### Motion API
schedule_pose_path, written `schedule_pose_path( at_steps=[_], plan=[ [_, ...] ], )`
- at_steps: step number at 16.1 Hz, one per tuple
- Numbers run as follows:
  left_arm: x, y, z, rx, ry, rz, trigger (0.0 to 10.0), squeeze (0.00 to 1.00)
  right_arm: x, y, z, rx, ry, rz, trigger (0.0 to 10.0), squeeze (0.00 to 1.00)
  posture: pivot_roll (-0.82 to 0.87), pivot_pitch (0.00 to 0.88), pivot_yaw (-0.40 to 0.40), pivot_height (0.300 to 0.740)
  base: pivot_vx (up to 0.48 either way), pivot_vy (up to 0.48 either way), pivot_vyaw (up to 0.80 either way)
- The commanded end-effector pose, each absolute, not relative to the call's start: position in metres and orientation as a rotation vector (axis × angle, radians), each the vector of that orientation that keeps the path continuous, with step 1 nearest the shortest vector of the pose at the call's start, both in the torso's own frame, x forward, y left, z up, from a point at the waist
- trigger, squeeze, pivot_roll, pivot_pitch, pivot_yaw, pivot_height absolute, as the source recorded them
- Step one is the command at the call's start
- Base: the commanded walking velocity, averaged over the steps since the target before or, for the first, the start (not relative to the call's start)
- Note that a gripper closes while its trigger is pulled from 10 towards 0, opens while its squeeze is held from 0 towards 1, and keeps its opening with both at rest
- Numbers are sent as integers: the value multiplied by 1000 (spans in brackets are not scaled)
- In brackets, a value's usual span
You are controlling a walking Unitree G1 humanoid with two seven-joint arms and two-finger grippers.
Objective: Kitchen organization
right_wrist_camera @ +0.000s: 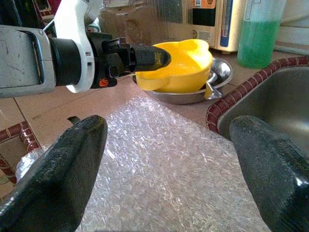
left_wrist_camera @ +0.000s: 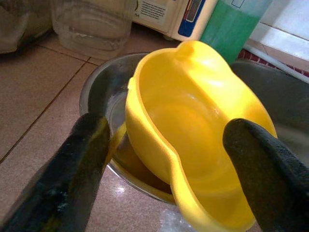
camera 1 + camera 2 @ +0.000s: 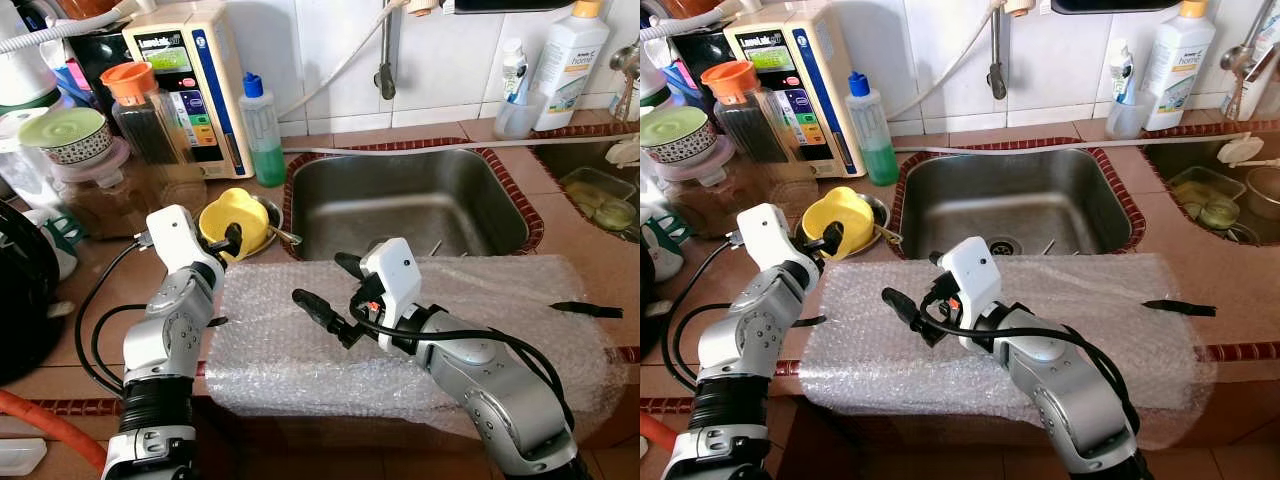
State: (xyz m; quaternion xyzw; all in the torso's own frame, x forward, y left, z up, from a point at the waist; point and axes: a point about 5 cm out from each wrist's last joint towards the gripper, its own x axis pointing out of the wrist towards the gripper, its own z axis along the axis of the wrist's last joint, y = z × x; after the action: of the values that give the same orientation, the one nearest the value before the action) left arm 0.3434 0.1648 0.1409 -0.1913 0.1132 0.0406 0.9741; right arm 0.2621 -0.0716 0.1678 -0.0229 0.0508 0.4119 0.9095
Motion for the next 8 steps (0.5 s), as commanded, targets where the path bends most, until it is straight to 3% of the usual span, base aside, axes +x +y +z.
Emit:
schedule_pose_path(
  at_steps=[1, 2, 3, 7, 8],
  plan=[
    [343, 167, 147, -371, 205, 86, 0, 0, 261, -67, 174, -63, 85, 875, 10000, 0, -298, 47, 150, 740, 0, 0, 0],
    [343, 166, 145, -363, 218, 84, 3922, 0, 260, -67, 173, -64, 87, 873, 10000, 0, -298, 48, 151, 740, 0, 0, 0],
    [343, 166, 144, -356, 227, 83, 10000, 0, 260, -67, 173, -64, 88, 872, 10000, 0, -298, 48, 151, 740, 0, 0, 0],
    [343, 167, 142, -303, 244, 94, 10000, 0, 261, -69, 172, -73, 92, 866, 10000, 0, -299, 47, 151, 740, 0, 0, 0],
    [343, 168, 142, -300, 240, 100, 627, 0, 261, -68, 172, -76, 94, 865, 10000, 0, -299, 47, 151, 740, 0, 0, 0]
  ],
)
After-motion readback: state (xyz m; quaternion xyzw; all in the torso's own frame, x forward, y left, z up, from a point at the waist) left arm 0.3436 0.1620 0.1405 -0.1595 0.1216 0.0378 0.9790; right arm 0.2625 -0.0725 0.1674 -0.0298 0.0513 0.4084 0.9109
